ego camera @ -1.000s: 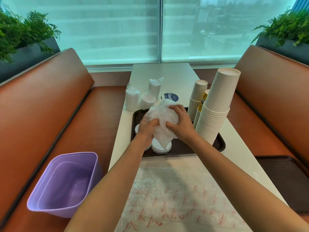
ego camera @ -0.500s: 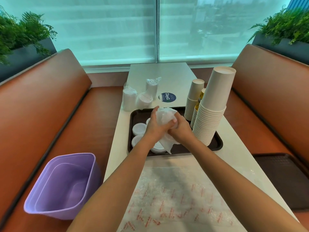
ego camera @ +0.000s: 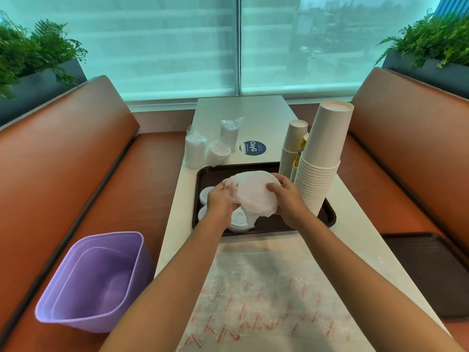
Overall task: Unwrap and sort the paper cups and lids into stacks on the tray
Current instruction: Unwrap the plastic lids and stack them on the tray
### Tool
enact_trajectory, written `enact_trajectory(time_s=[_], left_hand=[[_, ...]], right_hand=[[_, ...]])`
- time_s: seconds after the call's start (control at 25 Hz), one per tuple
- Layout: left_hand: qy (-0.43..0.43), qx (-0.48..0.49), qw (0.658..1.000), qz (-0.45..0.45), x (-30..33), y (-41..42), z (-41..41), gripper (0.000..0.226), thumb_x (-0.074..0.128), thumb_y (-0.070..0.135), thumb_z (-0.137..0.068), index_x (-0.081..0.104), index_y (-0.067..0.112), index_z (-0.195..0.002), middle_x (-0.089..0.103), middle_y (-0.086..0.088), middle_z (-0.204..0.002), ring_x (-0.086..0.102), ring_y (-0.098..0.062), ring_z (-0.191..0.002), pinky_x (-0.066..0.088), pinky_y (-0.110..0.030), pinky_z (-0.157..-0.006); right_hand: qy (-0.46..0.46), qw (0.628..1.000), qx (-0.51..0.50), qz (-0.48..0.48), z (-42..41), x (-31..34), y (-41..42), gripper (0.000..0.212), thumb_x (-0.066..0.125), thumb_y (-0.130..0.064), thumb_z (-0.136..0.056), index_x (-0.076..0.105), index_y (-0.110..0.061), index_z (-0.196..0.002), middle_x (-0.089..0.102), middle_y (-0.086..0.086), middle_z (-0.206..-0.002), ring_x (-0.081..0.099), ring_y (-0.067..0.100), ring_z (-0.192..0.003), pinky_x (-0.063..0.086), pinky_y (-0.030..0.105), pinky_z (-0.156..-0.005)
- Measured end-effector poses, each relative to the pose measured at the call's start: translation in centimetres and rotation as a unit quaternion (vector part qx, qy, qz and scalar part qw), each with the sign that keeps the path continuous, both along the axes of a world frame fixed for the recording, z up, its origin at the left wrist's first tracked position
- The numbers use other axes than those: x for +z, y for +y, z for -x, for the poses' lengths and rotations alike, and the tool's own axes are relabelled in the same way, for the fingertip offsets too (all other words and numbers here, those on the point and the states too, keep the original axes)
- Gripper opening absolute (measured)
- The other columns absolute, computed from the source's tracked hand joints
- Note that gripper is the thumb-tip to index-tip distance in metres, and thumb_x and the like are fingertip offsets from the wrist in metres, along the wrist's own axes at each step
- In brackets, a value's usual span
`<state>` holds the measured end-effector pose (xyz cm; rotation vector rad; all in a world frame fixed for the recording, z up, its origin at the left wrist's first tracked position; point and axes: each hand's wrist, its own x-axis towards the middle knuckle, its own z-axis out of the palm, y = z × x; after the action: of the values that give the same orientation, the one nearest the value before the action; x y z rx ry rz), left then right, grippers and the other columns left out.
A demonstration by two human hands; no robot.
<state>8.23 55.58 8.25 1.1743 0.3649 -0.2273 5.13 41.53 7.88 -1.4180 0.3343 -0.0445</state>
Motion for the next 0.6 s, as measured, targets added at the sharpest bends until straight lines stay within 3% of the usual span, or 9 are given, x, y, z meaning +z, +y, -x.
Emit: enact_trajectory(time_s=[0.12, 0.2, 0.32, 0.4, 0.44, 0.52, 0.56, 0.6], left_hand=[[-0.032, -0.015, 0.999, 0.019, 0.6, -0.4, 0.8, 0.034, 0.042, -0.005, -0.096, 0.052, 0.001, -0.127, 0.059, -0.017, -0.118, 0.061, -0.02, -0.082, 0.056, -0.028, -0.067], [-0.137, -0.022, 0.985, -0.105, -0.2, -0.5, 1.1, 0.047, 0.043, -0.008, -0.093, 0.05, 0.018, -0.131, 0.06, -0.008, -0.117, 0.061, -0.016, -0.088, 0.056, -0.031, -0.079], [-0.337, -0.063, 0.884, -0.319, -1.6, -0.1, 1.6, 0.066, 0.045, -0.013, -0.087, 0.043, 0.04, -0.127, 0.054, 0.0, -0.126, 0.058, -0.014, -0.108, 0.05, -0.029, -0.093], [-0.372, -0.058, 0.856, -0.354, -2.4, -0.1, 1.3, 0.064, 0.046, -0.015, -0.085, 0.049, 0.039, -0.119, 0.053, -0.005, -0.13, 0.052, -0.018, -0.118, 0.045, -0.032, -0.1], [-0.332, -0.053, 0.89, -0.309, -1.8, -0.2, 1.4, 0.055, 0.047, -0.01, -0.087, 0.055, 0.039, -0.111, 0.054, -0.006, -0.128, 0.054, -0.021, -0.116, 0.048, -0.037, -0.098], [-0.177, -0.065, 0.966, -0.18, -0.4, -0.7, 1.6, 0.027, 0.047, 0.009, -0.095, 0.061, 0.032, -0.102, 0.056, -0.011, -0.123, 0.059, -0.027, -0.108, 0.057, -0.042, -0.079], [-0.112, -0.09, 0.98, -0.136, 0.1, -0.9, 1.8, 0.015, 0.05, 0.019, -0.096, 0.058, 0.027, -0.105, 0.056, -0.011, -0.121, 0.06, -0.028, -0.105, 0.059, -0.038, -0.07], [-0.102, -0.116, 0.977, -0.144, 0.5, -0.9, 2.0, 0.016, 0.055, 0.025, -0.094, 0.054, 0.024, -0.11, 0.055, -0.01, -0.12, 0.059, -0.028, -0.104, 0.059, -0.034, -0.064]], right_hand=[[-0.03, 0.997, -0.055, -0.048, 0.0, -0.1, 0.1, 0.03, 0.051, -0.01, -0.093, 0.046, -0.019, -0.121, 0.053, 0.01, -0.119, 0.058, 0.026, -0.099, 0.054, 0.043, -0.072], [-0.032, 0.989, -0.094, -0.109, -0.3, -0.4, 0.4, 0.03, 0.049, -0.009, -0.093, 0.046, -0.015, -0.122, 0.054, 0.014, -0.122, 0.057, 0.031, -0.104, 0.053, 0.044, -0.074], [-0.021, 0.974, -0.136, -0.18, -0.6, -0.1, 0.8, 0.035, 0.047, -0.011, -0.094, 0.046, -0.011, -0.129, 0.055, 0.018, -0.126, 0.057, 0.032, -0.103, 0.052, 0.039, -0.065], [-0.03, 0.968, -0.156, -0.196, -0.7, 0.2, 1.1, 0.034, 0.046, -0.01, -0.095, 0.046, -0.01, -0.129, 0.055, 0.016, -0.124, 0.057, 0.031, -0.104, 0.052, 0.037, -0.064], [-0.035, 0.964, -0.167, -0.205, -0.6, 0.4, 1.2, 0.031, 0.045, -0.009, -0.096, 0.046, -0.011, -0.126, 0.055, 0.015, -0.121, 0.056, 0.03, -0.103, 0.053, 0.037, -0.064], [-0.049, 0.962, -0.182, -0.197, -0.5, 0.6, 1.2, 0.026, 0.046, -0.009, -0.096, 0.045, -0.016, -0.121, 0.054, 0.012, -0.119, 0.056, 0.028, -0.103, 0.054, 0.042, -0.071], [-0.054, 0.967, -0.172, -0.178, -0.5, 0.5, 1.1, 0.025, 0.048, -0.01, -0.095, 0.044, -0.017, -0.119, 0.054, 0.012, -0.12, 0.056, 0.028, -0.105, 0.054, 0.046, -0.079], [-0.052, 0.974, -0.149, -0.162, -0.5, 0.5, 1.1, 0.028, 0.05, -0.01, -0.094, 0.043, -0.017, -0.12, 0.054, 0.011, -0.121, 0.056, 0.029, -0.107, 0.053, 0.048, -0.084]])
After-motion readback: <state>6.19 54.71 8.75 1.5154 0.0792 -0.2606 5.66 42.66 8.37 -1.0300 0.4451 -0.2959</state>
